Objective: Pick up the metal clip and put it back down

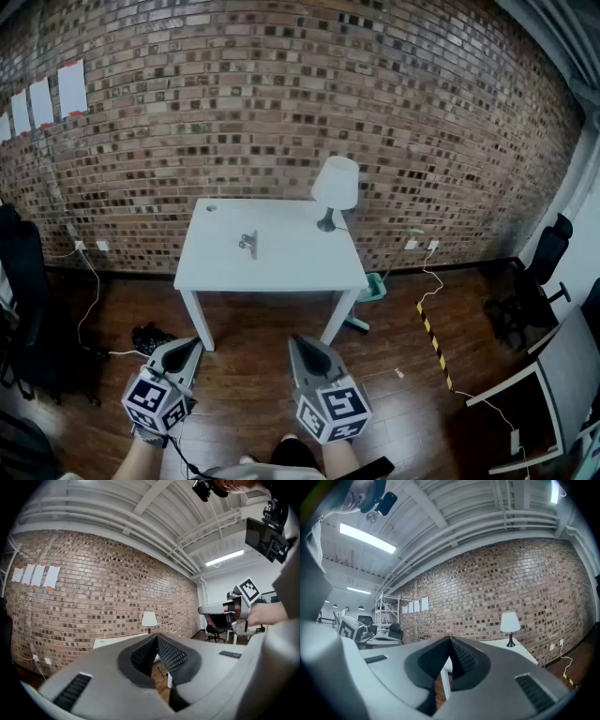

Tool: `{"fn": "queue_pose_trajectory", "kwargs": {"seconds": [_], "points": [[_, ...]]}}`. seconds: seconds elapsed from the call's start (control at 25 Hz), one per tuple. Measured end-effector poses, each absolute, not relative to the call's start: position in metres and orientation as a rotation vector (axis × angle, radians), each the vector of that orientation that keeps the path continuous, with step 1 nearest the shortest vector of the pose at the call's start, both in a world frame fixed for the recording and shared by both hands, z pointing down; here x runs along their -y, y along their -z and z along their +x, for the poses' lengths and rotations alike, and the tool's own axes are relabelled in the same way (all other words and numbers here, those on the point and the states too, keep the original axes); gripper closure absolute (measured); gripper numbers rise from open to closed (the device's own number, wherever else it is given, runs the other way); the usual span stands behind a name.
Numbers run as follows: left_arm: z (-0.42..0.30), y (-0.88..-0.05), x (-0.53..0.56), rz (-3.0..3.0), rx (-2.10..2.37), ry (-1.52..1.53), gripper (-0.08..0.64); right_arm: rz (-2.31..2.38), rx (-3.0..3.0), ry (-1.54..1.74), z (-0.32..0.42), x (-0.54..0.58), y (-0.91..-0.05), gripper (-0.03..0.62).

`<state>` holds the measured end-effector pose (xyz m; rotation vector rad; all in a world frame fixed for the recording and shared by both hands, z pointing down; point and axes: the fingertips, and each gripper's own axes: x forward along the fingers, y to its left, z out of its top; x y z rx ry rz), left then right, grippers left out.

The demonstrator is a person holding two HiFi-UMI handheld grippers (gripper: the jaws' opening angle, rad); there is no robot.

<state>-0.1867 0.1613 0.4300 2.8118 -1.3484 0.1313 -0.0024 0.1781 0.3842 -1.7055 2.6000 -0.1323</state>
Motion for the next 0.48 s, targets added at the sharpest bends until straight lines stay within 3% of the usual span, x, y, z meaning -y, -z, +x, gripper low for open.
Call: {"fn": "queue_pose_trajectory", "kwargs": {"seconds": [0.48], "points": [[-0.161, -0.445, -0.052, 2.833, 1.371, -0.190, 0.568, -1.712, -2.586, 0.111, 0.026, -0.066, -0.398, 0.612]]}}
